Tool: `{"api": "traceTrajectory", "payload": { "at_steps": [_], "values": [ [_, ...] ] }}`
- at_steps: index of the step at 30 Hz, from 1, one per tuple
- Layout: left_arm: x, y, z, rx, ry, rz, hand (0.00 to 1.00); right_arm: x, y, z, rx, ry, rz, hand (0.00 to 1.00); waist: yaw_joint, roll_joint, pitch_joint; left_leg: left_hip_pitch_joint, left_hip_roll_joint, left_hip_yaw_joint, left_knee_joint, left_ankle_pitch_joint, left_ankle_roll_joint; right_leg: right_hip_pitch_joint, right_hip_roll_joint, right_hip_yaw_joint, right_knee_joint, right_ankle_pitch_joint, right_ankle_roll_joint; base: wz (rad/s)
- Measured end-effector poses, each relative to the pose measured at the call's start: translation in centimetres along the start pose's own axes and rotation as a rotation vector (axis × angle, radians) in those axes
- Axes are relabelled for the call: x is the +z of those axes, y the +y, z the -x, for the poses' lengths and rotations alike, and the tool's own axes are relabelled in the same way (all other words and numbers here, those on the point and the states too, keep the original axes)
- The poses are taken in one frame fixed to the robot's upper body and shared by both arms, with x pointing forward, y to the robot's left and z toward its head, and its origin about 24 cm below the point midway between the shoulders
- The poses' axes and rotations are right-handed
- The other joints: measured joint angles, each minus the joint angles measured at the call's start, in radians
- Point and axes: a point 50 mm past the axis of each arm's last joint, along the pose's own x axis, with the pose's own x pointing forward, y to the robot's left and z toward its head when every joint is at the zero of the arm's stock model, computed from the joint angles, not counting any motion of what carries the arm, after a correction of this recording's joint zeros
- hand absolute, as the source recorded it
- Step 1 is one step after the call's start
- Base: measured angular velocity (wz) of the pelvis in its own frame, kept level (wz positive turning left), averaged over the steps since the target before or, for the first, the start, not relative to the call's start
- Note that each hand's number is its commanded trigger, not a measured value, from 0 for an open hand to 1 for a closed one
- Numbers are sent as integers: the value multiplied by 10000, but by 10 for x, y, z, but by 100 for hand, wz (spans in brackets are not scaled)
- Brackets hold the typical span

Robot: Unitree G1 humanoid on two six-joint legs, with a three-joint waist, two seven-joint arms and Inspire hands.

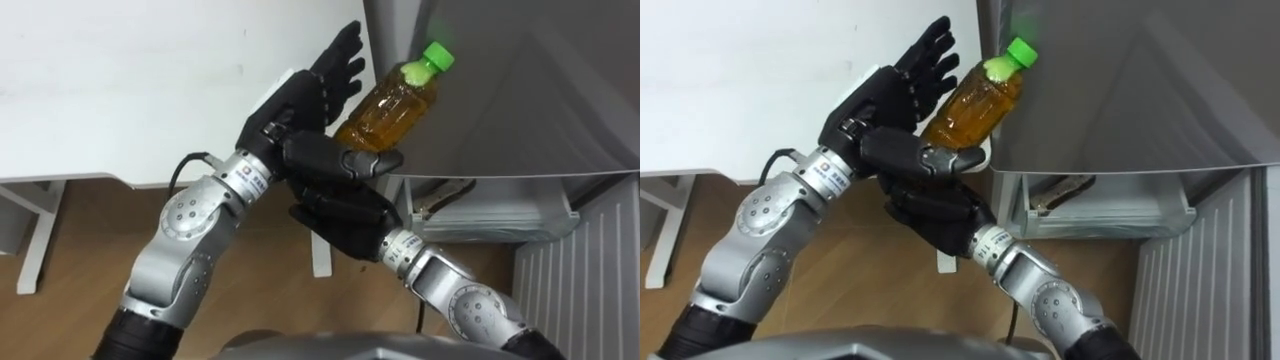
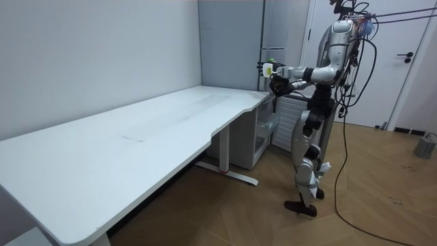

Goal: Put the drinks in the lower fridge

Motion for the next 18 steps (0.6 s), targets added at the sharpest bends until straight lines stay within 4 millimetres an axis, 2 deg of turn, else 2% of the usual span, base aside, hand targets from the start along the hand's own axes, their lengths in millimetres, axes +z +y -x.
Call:
{"api": "traceTrajectory", "payload": {
  "at_steps": [7,9,12,16,18],
  "values": [
    [7,6,2,549,-219,-167,0,2,-2,4,-24,-410,-238,100,224,39,-42,33,4,-7,66,11,-17,22,8,-5,-2,14,-19,0],
    [17,14,5,1150,-609,-365,0,3,-5,8,-145,-700,-457,100,432,52,-49,92,14,-14,59,12,-18,55,8,56,-3,15,-21,-5],
    [30,26,13,2099,-1126,-552,0,5,-9,14,-370,-1001,-623,100,518,58,-54,182,5,-34,22,11,-17,159,6,54,-18,16,-19,-1],
    [63,43,36,4013,-2452,-1555,0,14,-18,25,-892,-1603,-400,100,551,79,-69,195,13,-52,-42,11,-17,234,33,27,-146,79,-20,0],
    [75,47,45,4731,-3107,-1935,0,16,-22,31,-1098,-1842,-323,100,691,122,-83,184,14,-49,-17,11,-16,243,40,48,-141,81,-21,-3]
  ]
}}
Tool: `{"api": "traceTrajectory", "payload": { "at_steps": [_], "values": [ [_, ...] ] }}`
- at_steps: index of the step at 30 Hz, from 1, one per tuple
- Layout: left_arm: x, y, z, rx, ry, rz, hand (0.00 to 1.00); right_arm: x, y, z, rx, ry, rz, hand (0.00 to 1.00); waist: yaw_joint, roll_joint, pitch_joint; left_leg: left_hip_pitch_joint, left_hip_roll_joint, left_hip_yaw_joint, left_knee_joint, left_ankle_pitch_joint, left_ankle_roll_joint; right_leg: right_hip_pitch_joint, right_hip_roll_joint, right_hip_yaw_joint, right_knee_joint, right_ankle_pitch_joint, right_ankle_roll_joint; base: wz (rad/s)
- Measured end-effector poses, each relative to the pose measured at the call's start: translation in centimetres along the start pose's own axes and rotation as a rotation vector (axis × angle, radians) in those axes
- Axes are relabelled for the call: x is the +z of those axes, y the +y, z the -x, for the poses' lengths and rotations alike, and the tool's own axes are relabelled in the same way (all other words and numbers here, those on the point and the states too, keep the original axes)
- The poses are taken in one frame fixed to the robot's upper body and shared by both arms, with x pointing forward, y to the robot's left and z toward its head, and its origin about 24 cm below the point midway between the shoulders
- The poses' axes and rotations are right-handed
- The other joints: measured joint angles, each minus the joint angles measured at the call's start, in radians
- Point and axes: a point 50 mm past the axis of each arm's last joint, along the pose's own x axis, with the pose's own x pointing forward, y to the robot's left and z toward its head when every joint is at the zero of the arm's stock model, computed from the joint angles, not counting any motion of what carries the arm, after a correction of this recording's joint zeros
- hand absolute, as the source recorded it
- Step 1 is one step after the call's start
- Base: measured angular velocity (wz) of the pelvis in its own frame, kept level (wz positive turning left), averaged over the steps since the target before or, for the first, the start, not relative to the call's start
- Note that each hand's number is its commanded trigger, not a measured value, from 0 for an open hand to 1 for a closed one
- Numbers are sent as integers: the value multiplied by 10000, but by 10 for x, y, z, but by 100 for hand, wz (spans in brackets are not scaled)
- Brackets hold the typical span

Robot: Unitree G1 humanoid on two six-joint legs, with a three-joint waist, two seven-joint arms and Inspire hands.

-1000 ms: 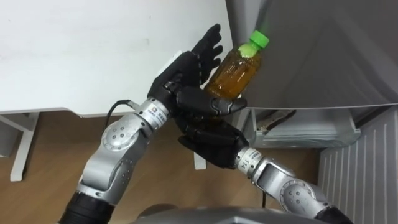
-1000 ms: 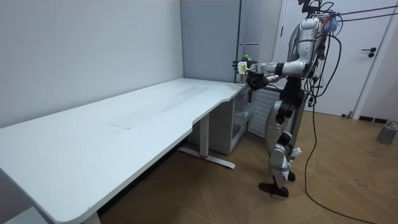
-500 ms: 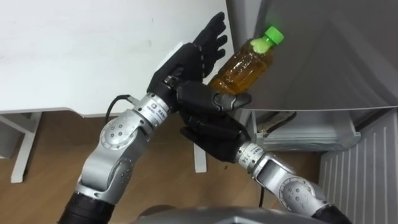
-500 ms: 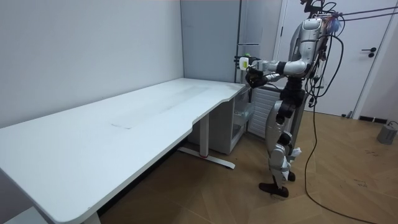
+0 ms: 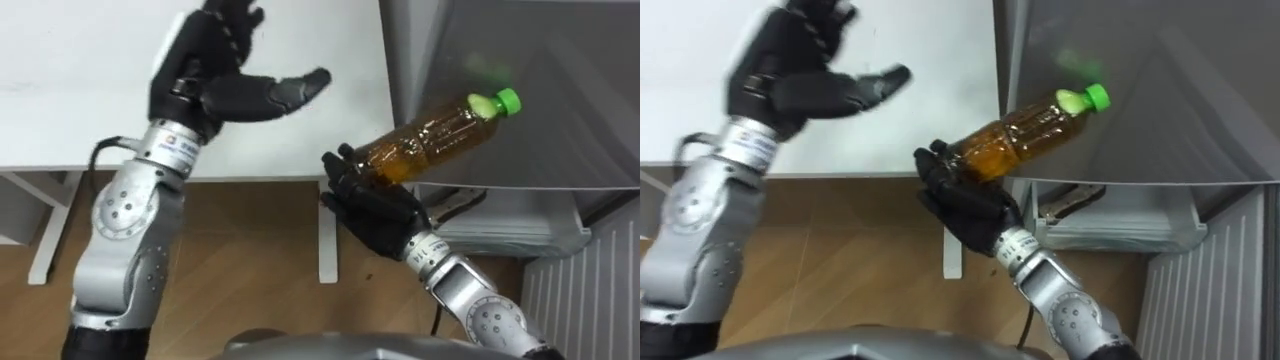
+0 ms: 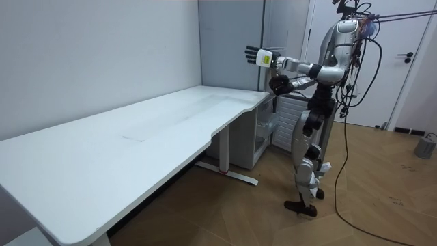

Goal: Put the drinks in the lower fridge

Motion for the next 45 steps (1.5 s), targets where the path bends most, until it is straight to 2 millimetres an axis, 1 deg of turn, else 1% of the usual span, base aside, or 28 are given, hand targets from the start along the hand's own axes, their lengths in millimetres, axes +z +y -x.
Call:
{"api": "traceTrajectory", "payload": {
  "at_steps": [2,3,4,6,7,8,13,16,18,20,24,27,29,33,36,38,39,41,42,43,45],
  "values": [
    [8,11,2,1013,-546,-114,0,2,-5,8,-260,-364,-97,100,250,70,-39,77,-1,3,9,0,0,18,2,22,0,0,-1,-4],
    [10,18,4,1601,-658,-139,0,3,-5,9,-286,-441,-192,100,335,100,-23,128,1,4,-1,2,-3,45,7,31,2,0,0,0],
    [10,21,6,1892,-671,-164,0,2,-5,9,-289,-460,-234,100,353,106,-20,146,3,0,-5,2,-4,64,9,26,2,0,0,0],
    [11,32,11,3035,-739,-226,0,2,-6,12,-366,-540,-289,100,413,111,-22,161,0,-26,-10,-1,-6,88,10,8,-7,0,0,4],
    [12,34,11,3301,-776,-243,0,2,-7,13,-403,-592,-311,100,461,111,-22,158,-1,-31,-10,-1,-6,84,8,2,-7,0,0,0],
    [14,40,13,3800,-843,-294,0,2,-6,16,-439,-729,-394,100,594,111,-21,140,2,-32,8,-3,-6,81,9,2,-5,0,0,0],
    [21,62,22,5586,-1183,-542,0,4,-4,24,-426,-1046,-525,100,830,100,-22,136,-3,-36,6,-6,-3,135,-2,-33,-4,0,0,0],
    [21,68,29,6243,-1117,-623,0,5,1,25,-250,-1175,-509,100,933,99,-22,98,-14,-66,20,-7,-2,137,-11,-70,-39,-2,0,3],
    [19,71,33,6702,-984,-662,0,4,2,23,-174,-1220,-578,100,960,70,-70,89,-24,-77,39,-7,-2,153,-1,-91,-243,-4,-2,4],
    [18,73,36,7054,-944,-678,0,3,3,22,-147,-1192,-668,100,979,49,-81,123,-24,-74,46,-4,-4,202,7,-108,-338,4,-8,0],
    [16,75,41,7576,-817,-675,0,0,4,22,-170,-1095,-806,100,1010,34,-95,171,-56,-109,25,-4,-4,331,1,-178,-367,10,3,6],
    [14,77,44,7942,-706,-383,0,-1,2,23,-427,-1051,-800,100,1050,28,-95,200,-132,-263,16,-3,-7,349,-7,-264,-359,13,3,7],
    [8,80,51,8371,-365,197,0,-2,-1,25,-810,-1000,-859,100,1080,67,-53,273,-133,-284,-29,-7,-9,398,-7,-273,-355,13,4,0],
    [-3,85,60,9068,234,416,0,-3,-3,25,-1347,-895,-971,100,1150,75,-45,292,-136,-286,-135,-6,-12,344,-9,-243,-342,15,5,-4],
    [-21,92,67,9621,1079,859,0,-5,-4,25,-1553,-886,-1290,100,1164,71,-47,313,-137,-283,-160,-6,-11,343,-14,-230,-323,15,5,0],
    [-37,96,73,10071,1884,1314,0,-5,-4,25,-1690,-902,-1364,100,1187,62,-51,315,-102,-284,-201,-6,-9,352,-15,-209,-325,16,8,0],
    [-41,98,75,10201,2080,1408,0,-5,-4,24,-1740,-902,-1362,100,1196,62,-51,320,-106,-282,-232,-6,-8,359,-14,-195,-325,17,8,-4],
    [-57,102,87,10666,2933,1505,0,-3,-3,24,-1913,-939,-1377,100,1212,64,-49,451,-107,-252,-303,0,-11,420,-16,-185,-330,17,10,-5],
    [-61,102,91,10768,3150,1510,0,-3,-2,24,-1936,-963,-1409,100,1209,69,-40,493,-107,-255,-310,0,-11,466,-16,-207,-341,18,11,0],
    [-70,104,97,10981,3605,1506,0,-2,-1,23,-1941,-1023,-1505,100,1195,120,-28,537,-108,-274,-307,-1,-12,502,-17,-252,-340,18,11,0],
    [-84,106,109,11306,4430,1580,0,0,0,22,-1883,-1146,-1728,100,1200,111,-24,507,-108,-297,-301,-1,-12,494,-15,-318,-343,18,11,0]
  ]
}}
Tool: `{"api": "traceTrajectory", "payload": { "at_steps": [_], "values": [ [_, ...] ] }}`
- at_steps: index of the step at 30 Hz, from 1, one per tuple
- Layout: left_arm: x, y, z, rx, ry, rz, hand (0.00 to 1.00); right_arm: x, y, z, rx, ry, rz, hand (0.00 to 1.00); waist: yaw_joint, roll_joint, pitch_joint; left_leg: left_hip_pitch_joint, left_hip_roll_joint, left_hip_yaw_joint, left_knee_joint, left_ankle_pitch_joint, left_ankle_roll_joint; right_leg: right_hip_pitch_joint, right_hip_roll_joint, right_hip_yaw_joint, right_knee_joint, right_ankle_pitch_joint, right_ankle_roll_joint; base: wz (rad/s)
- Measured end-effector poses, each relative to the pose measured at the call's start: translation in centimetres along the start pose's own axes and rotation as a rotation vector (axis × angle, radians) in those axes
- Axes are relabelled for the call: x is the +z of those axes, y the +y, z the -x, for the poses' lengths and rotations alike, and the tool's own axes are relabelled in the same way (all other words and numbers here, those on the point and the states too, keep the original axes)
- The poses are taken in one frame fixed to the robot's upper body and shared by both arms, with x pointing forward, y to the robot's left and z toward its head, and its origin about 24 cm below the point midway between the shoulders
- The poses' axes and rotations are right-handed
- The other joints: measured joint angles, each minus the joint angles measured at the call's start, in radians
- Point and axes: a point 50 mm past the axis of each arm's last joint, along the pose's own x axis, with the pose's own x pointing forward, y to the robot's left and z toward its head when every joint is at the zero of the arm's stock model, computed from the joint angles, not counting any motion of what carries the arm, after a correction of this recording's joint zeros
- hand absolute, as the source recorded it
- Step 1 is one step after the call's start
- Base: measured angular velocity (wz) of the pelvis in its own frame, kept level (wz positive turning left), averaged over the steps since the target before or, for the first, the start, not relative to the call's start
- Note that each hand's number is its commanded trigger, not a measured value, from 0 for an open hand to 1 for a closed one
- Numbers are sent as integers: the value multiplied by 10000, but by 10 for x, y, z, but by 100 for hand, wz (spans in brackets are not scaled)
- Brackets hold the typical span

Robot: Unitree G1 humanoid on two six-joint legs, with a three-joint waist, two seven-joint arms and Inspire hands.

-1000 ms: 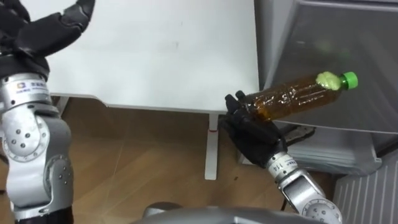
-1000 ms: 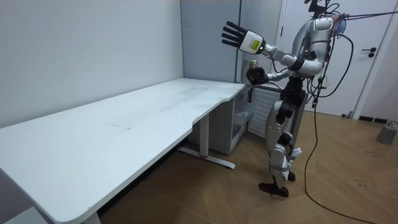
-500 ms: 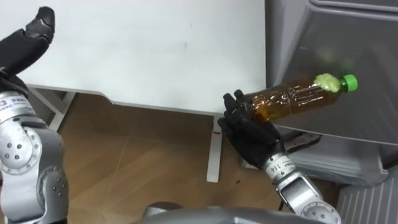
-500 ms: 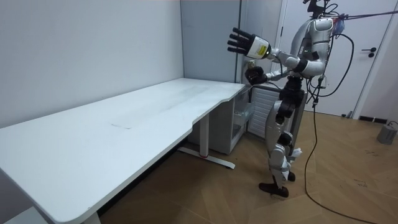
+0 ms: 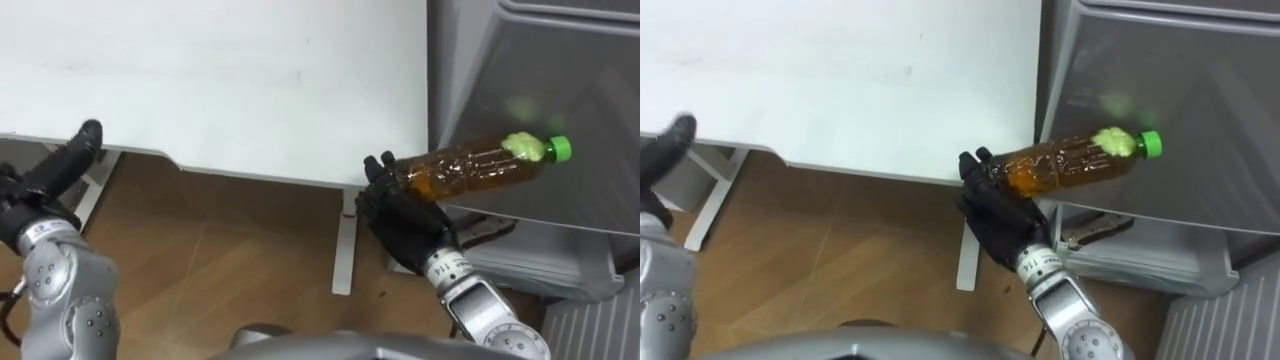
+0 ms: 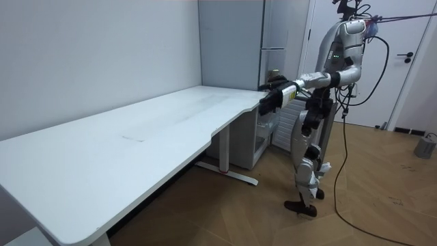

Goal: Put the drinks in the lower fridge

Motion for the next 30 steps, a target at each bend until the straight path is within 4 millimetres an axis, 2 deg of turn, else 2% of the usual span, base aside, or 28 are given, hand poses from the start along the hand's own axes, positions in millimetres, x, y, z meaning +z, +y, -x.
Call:
{"api": "traceTrajectory", "payload": {
  "at_steps": [6,9,11,14,18,21,23,30],
  "values": [
    [-44,29,3,1026,1973,-650,0,3,-3,1,-514,-247,-925,100,-46,46,-23,-247,2,-16,103,-6,3,-185,0,44,15,1,-1,0],
    [-57,37,6,1282,2532,-892,0,4,-4,1,-704,-296,-1289,100,-31,101,-30,-194,2,-15,158,-5,4,-177,4,60,39,4,0,-1],
    [-75,52,10,1659,3251,-1459,0,6,-6,3,-794,-281,-1200,100,-51,200,-79,-139,-2,15,17,-2,5,-164,3,122,53,5,2,-9],
    [-91,71,15,2238,3926,-2040,0,10,-9,5,-987,-303,-1006,100,-112,221,-79,-50,-28,20,-27,5,-5,-131,16,126,43,5,1,-2],
    [-98,84,23,2470,4270,-2325,0,14,-11,7,-1103,-299,-796,100,-323,39,-7,-107,-52,-15,-24,7,-13,-96,24,81,3,3,2,5],
    [-101,88,22,2382,4452,-2440,0,16,-13,8,-1150,-347,-724,100,-414,-56,9,-212,-55,-14,14,6,-12,-166,17,83,-1,1,2,0],
    [-105,96,22,2437,4650,-2646,0,17,-13,8,-1168,-358,-717,100,-598,-105,-2,-201,-56,6,8,5,-11,-169,15,86,-5,1,3,0],
    [-112,108,25,2576,5109,-2921,0,18,-27,13,-1776,-392,-699,100,-795,-227,-2,-168,-40,11,-14,4,-10,-165,17,113,14,2,3,0]
  ]
}}
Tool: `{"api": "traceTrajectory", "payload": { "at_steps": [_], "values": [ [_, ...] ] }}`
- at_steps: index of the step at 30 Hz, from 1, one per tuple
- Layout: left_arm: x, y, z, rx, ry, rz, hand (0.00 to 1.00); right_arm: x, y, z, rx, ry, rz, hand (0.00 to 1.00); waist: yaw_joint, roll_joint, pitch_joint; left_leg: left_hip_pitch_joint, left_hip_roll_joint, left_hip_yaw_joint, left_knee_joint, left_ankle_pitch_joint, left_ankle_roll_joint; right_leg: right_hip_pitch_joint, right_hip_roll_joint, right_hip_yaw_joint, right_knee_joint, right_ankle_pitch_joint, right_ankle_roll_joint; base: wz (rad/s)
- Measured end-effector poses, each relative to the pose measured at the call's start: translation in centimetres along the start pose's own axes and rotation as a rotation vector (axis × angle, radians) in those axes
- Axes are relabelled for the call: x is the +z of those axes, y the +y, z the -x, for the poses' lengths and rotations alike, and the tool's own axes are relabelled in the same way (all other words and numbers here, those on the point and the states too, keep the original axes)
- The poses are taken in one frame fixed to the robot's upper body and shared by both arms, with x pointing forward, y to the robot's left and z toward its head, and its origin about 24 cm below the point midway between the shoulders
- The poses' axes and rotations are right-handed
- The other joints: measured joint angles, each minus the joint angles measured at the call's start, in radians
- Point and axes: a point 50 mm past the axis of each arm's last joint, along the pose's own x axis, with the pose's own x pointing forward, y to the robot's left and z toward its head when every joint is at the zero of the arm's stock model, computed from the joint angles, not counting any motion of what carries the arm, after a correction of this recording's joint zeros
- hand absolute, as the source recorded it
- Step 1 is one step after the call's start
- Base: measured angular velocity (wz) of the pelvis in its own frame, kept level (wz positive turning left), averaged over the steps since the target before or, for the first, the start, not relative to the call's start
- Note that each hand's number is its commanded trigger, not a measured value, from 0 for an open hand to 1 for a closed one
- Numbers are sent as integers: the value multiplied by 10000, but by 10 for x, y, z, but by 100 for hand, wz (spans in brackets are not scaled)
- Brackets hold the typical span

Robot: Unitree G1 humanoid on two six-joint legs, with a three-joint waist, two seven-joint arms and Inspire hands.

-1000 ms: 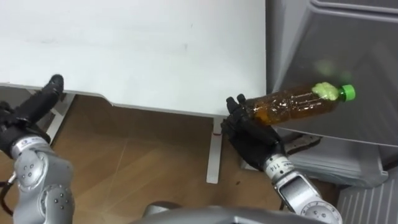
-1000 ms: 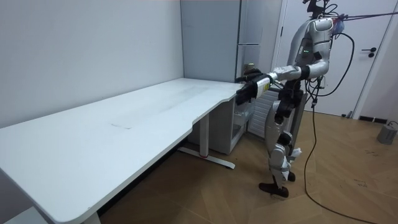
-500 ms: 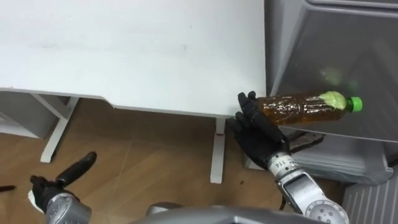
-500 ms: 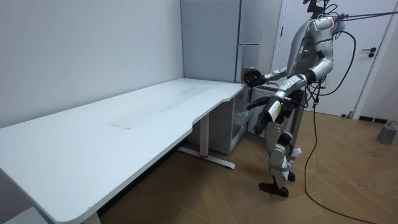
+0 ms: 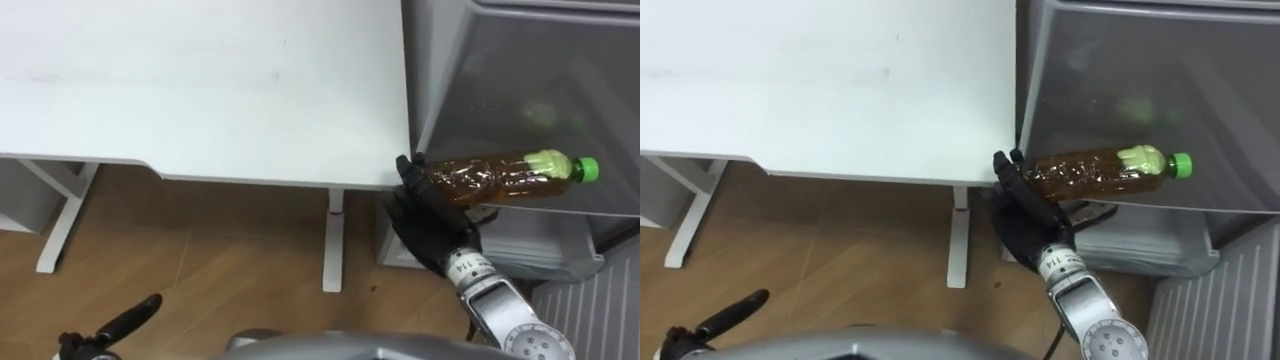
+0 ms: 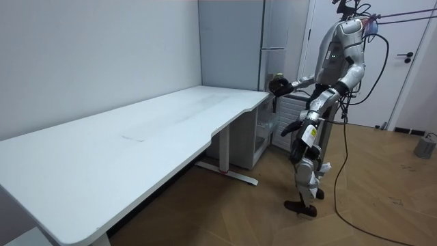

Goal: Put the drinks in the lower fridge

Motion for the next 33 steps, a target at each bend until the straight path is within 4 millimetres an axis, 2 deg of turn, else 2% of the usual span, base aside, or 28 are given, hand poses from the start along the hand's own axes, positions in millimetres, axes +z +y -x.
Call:
{"api": "traceTrajectory", "payload": {
  "at_steps": [4,9,11,15,18,21,22,23,26,28,30,33],
  "values": [
    [0,4,-1,33,43,-117,0,0,-9,3,-323,62,427,100,-92,10,-2,17,-16,-11,1,1,2,27,-9,-30,7,2,2,0],
    [1,14,-2,235,39,-188,0,18,-29,13,-1159,338,1961,100,-121,-73,-10,24,-21,-73,4,2,3,123,-11,-58,-5,2,2,2],
    [4,19,-3,407,29,-91,0,23,-35,14,-1365,415,1991,100,-127,-172,44,40,-24,-101,6,2,2,127,-3,-92,-6,2,2,6],
    [14,24,-6,635,-159,-310,0,40,-48,15,-2043,264,2138,100,-77,-226,-9,-288,-11,-231,85,8,5,-210,-30,-174,56,2,1,6],
    [20,22,-8,758,-302,-324,0,47,-47,6,-2077,160,2108,100,-66,-237,-13,-618,-1,-268,247,37,15,-426,-25,-186,189,3,-6,3],
    [36,8,-11,535,-683,-238,0,59,-44,-12,-2125,-34,1793,100,85,-320,-15,-1304,-6,-292,463,129,29,-1166,-64,-270,572,1,-20,8],
    [42,4,-14,497,-779,-259,0,63,-41,-17,-2111,-159,1677,100,120,-358,24,-1631,-10,-436,625,160,37,-1425,-102,-437,679,-4,-47,27],
    [52,-6,-17,391,-932,-219,0,68,-40,-22,-2124,-260,1525,100,124,-368,26,-2002,-10,-567,871,176,46,-1755,-161,-603,916,-36,-95,31],
    [66,-18,-21,150,-1184,-467,0,81,-42,-34,-2614,-434,1397,100,305,-484,133,-3109,84,-622,1641,155,77,-2836,-185,-572,1591,-91,-169,8],
    [68,-20,-22,67,-1213,-585,0,90,-40,-39,-2734,-624,1315,100,409,-482,147,-3800,121,-622,2021,120,121,-3537,-232,-566,2047,-117,-208,-5],
    [72,-22,-24,68,-1238,-592,0,101,-39,-42,-2956,-801,1382,100,464,-502,165,-4539,34,-832,2543,59,158,-4271,-368,-610,2725,-319,-233,18],
    [79,-21,-27,247,-1325,-706,0,115,-38,-43,-3110,-1129,1243,100,515,-539,189,-5797,-182,-1129,3575,-79,180,-5508,-663,-696,4027,-869,-256,35]
  ]
}}
